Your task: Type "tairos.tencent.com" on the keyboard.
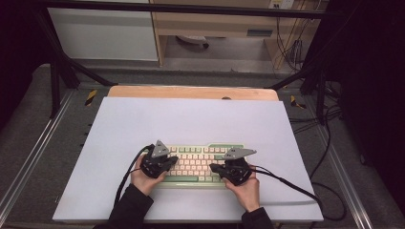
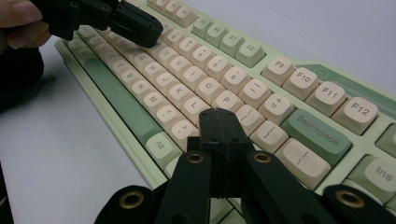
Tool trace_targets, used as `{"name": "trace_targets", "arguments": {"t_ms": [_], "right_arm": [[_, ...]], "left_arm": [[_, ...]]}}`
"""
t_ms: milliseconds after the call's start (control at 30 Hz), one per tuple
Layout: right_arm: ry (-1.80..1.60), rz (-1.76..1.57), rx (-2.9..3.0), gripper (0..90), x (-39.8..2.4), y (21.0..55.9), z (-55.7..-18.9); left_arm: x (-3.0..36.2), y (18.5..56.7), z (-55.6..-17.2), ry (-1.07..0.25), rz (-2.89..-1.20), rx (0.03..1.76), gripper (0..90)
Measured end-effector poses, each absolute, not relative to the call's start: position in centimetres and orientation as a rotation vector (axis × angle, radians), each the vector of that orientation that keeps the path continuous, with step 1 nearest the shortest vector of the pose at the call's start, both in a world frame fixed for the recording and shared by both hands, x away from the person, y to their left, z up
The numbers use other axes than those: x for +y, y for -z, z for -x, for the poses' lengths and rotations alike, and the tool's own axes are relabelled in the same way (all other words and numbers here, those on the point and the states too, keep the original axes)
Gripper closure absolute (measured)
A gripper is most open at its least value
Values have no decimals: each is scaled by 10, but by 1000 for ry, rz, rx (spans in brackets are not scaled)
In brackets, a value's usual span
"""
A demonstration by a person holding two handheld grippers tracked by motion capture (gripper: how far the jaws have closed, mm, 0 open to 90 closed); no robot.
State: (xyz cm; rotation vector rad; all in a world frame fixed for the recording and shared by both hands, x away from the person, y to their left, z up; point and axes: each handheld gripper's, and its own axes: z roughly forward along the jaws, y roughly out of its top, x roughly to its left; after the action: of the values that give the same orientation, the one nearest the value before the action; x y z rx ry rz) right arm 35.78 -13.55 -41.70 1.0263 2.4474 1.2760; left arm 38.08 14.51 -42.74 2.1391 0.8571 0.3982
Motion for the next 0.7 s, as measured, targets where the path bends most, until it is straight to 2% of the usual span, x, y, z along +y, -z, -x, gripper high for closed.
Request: {"name": "trace_targets", "arguments": {"t_ms": [700], "right_arm": [[-1283, -1021, 2444, 900, -136, 415, -356]], "left_arm": [[153, 422, -372, -387, -2130, 830, 899]]}}
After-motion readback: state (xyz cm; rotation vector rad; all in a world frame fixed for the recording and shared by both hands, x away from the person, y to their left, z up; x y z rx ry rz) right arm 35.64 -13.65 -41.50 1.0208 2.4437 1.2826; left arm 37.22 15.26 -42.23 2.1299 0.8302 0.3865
